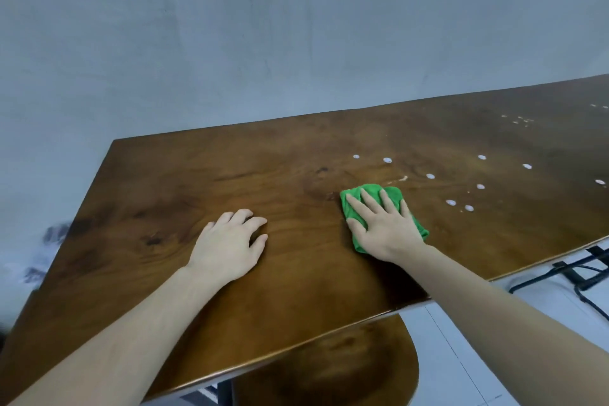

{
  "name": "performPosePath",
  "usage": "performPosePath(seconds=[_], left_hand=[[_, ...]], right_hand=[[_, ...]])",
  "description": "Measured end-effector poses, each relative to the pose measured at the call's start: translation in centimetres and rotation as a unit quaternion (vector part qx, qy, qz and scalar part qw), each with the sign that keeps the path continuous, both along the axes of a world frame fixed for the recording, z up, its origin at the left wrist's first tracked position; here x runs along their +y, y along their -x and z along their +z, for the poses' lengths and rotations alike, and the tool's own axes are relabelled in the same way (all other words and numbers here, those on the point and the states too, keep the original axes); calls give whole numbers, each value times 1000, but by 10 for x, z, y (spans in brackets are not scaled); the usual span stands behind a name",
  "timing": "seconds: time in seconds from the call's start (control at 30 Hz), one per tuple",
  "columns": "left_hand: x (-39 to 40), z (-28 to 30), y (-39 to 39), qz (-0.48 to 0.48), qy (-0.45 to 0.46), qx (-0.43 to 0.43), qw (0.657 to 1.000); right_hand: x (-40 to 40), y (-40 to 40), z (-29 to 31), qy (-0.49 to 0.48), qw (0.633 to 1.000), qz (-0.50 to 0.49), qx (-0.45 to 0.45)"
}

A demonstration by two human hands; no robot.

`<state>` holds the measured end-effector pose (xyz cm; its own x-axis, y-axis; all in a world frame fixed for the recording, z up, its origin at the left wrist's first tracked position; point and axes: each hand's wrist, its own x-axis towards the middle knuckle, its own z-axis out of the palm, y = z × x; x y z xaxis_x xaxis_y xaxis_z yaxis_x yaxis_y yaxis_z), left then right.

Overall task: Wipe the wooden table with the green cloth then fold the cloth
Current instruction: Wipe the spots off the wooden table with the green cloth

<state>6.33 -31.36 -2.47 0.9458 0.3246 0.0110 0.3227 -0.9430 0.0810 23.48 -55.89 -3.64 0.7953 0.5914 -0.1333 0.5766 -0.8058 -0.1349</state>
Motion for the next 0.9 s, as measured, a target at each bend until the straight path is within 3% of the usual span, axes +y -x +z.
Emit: performPosePath(seconds=[0.27,0.37,0.47,0.7,0.9], left_hand=[[22,0,-29,82,-17,-47,995],[27,-1,-46,109,-14,-67,992],[33,-2,-60,115,-23,-48,992],[54,2,-89,162,-9,9,987],[69,0,-91,162,-5,23,986]], right_hand=[[132,8,1,8,971,239,-7],[151,-9,-2,-1,961,278,0],[144,-57,-4,-10,969,247,3],[96,-198,-2,8,999,33,13],[137,-204,-2,15,1000,1,18]])
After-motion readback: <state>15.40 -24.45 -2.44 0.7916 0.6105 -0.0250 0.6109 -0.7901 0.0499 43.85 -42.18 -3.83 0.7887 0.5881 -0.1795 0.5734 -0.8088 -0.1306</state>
